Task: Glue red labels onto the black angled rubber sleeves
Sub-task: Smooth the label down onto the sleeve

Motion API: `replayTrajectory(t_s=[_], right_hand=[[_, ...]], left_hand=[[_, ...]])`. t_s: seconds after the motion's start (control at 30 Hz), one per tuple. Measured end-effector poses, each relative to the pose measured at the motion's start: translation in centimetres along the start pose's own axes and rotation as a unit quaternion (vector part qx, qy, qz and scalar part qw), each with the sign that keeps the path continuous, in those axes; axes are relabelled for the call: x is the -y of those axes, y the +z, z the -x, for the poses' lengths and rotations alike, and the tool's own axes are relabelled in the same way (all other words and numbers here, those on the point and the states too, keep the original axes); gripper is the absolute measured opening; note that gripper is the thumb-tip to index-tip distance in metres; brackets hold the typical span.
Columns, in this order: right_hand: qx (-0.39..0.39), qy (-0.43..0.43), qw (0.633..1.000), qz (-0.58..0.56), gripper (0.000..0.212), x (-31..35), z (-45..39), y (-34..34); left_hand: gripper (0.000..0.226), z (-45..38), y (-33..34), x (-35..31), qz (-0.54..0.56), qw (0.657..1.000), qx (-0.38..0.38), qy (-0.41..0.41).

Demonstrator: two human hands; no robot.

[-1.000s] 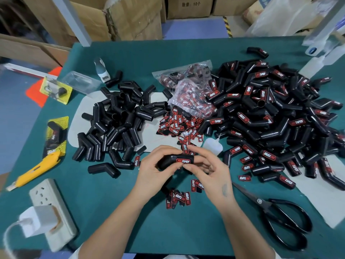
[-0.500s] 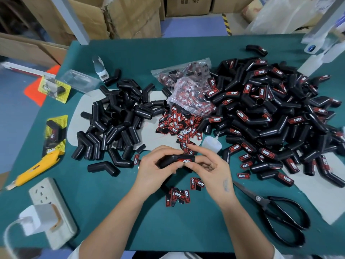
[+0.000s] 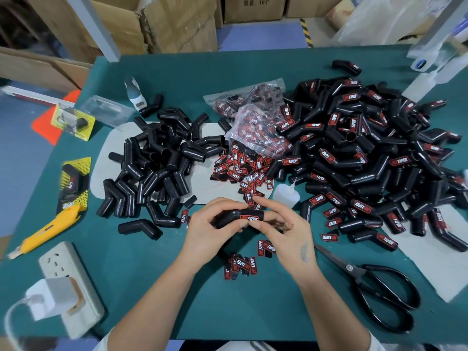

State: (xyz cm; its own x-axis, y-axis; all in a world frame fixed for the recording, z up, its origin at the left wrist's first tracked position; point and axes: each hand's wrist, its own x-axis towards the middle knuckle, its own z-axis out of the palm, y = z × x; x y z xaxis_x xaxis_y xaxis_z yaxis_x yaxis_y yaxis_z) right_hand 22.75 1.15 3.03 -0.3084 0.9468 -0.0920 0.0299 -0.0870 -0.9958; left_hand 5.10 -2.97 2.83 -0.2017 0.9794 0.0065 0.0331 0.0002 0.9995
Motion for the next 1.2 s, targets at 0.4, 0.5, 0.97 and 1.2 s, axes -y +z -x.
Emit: replayTrajectory(t_s=[0.4, 0.5, 0.97, 1.2], right_hand=[[-0.017, -0.027, 0.999, 0.006, 0.045, -0.3, 0.1, 0.3], [-0.015, -0.046, 0.998, 0.029, 0.043, -0.5, 0.2, 0.0], [0.048, -0.01, 0.999, -0.024, 0.038, 0.3, 0.0, -0.8], [0.008, 0.004, 0.999, -0.044, 0.046, 0.2, -0.1, -0.1]], left_hand=[[0.033, 0.0, 0.0, 0.2, -0.064, 0.996, -0.013, 0.053], [0.034, -0.1, 0.0, 0.2, -0.058, 0.997, -0.01, 0.043], [0.027, -0.3, -0.2, 1.1, 0.109, 0.99, 0.017, -0.092], [0.026, 0.0, 0.4, 1.1, 0.089, 0.995, 0.014, -0.043]])
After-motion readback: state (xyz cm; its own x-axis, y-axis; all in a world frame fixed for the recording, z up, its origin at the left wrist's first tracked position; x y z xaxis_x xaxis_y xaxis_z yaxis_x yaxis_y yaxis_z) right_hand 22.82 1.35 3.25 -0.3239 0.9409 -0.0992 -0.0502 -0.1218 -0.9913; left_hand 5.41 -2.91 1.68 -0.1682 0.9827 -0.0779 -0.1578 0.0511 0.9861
